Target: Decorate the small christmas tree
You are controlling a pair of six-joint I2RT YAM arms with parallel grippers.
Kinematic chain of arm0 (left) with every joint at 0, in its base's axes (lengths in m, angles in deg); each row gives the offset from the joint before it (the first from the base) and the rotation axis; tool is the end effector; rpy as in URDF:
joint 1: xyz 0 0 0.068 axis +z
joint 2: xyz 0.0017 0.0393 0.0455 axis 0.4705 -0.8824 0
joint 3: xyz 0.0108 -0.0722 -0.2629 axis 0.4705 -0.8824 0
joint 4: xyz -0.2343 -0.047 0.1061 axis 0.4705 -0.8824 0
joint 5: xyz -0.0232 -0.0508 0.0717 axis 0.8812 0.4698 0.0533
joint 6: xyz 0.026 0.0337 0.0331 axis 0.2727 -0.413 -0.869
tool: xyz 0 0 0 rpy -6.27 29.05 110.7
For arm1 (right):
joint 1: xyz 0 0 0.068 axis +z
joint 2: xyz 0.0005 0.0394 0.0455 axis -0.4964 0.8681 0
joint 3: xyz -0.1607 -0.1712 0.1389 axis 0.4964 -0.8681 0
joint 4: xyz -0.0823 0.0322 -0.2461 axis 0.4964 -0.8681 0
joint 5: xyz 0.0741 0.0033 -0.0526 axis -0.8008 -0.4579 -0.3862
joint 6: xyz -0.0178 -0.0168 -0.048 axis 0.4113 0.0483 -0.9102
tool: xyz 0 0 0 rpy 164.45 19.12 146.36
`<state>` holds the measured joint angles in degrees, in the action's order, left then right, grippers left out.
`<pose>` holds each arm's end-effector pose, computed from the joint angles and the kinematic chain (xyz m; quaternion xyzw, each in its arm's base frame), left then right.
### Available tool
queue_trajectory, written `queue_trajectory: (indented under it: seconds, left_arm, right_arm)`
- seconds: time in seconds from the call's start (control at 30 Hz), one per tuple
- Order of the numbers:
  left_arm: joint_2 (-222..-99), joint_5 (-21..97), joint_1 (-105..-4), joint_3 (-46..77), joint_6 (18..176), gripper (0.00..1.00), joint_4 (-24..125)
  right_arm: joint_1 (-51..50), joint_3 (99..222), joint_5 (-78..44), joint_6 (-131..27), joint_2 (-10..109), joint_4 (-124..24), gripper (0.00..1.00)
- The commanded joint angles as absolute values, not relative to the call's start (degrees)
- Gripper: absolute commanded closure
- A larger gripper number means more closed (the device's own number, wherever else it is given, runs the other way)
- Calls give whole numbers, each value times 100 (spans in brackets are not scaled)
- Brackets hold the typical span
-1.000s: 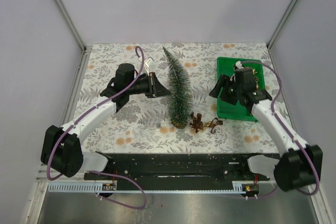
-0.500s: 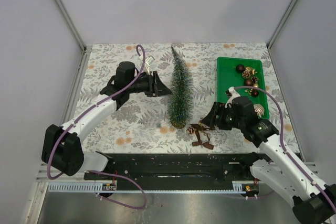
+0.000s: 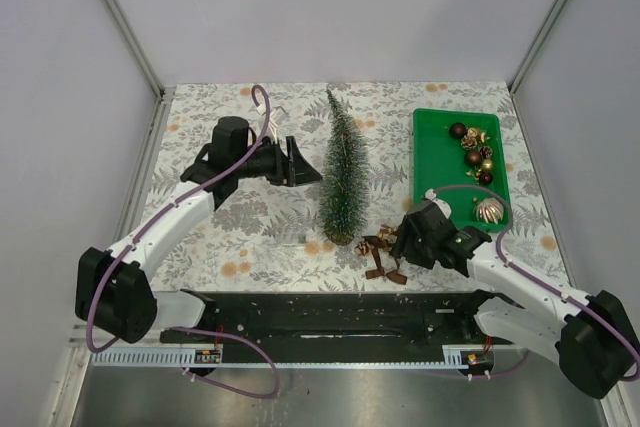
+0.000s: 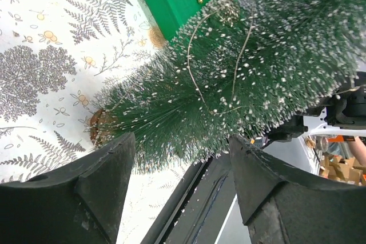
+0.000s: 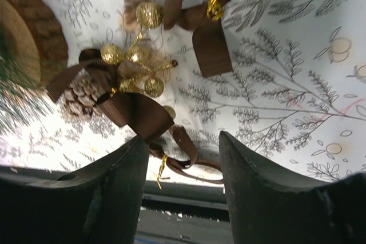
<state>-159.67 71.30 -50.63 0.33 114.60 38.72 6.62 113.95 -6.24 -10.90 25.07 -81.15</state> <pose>0.2607 -0.1341 0.3035 0.1359 0.8088 -0.4866 0.3011 0.1428 0.1029 0.1798 0.1046 0.9589 0.1570 0.2119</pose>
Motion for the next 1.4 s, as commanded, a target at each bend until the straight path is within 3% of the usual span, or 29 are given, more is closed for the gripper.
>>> queue_trajectory:
  seconds: [0.0,0.1,0.37,0.5,0.57,0.63,0.7,0.77,0.9,1.0,1.13,1.33,1.37]
  left_arm:
    - [-15598,7179,-5047,379,10960,29,3638]
    - [-15510,7179,-5048,475,10494,21,3217]
    - [-15035,6775,-5047,642,9202,16,1924]
    - [-14851,6626,-5039,721,8841,16,1537]
    - [-14772,6617,-5048,721,8683,16,1370]
    - [-14701,6590,-5048,730,8542,15,1221]
    - [-14631,6564,-5047,756,8305,15,1063]
    - [-14578,6555,-5048,765,8217,15,966]
    - [-14534,6573,-5048,748,8269,14,939]
    - [-14525,6555,-5048,730,8348,13,948]
    - [-14516,6511,-5048,748,8374,13,948]
    - [-14472,6476,-5048,791,8418,12,1009]
    - [-14455,6467,-5048,818,8418,12,1009]
  right_arm:
    - [698,11250,139,-686,2239,-7583,42]
    - [698,11083,174,-633,2160,-7363,51]
    - [689,10986,-89,-782,2221,-6923,69]
    - [707,11161,-46,-984,2029,-7054,88]
    - [715,11267,33,-1115,1871,-7204,93]
    - [707,11381,51,-1239,1738,-7361,86]
    - [715,11478,60,-1336,1729,-7546,70]
    - [715,11461,-28,-1327,1755,-7512,61]
    - [715,11250,-160,-1134,1887,-7205,52]
    - [715,11223,-213,-1099,2133,-7055,53]
    - [707,11267,-239,-1125,2379,-6879,62]
    - [715,11600,-125,-1186,2310,-7220,100]
    - [715,11697,-99,-1247,2170,-7370,100]
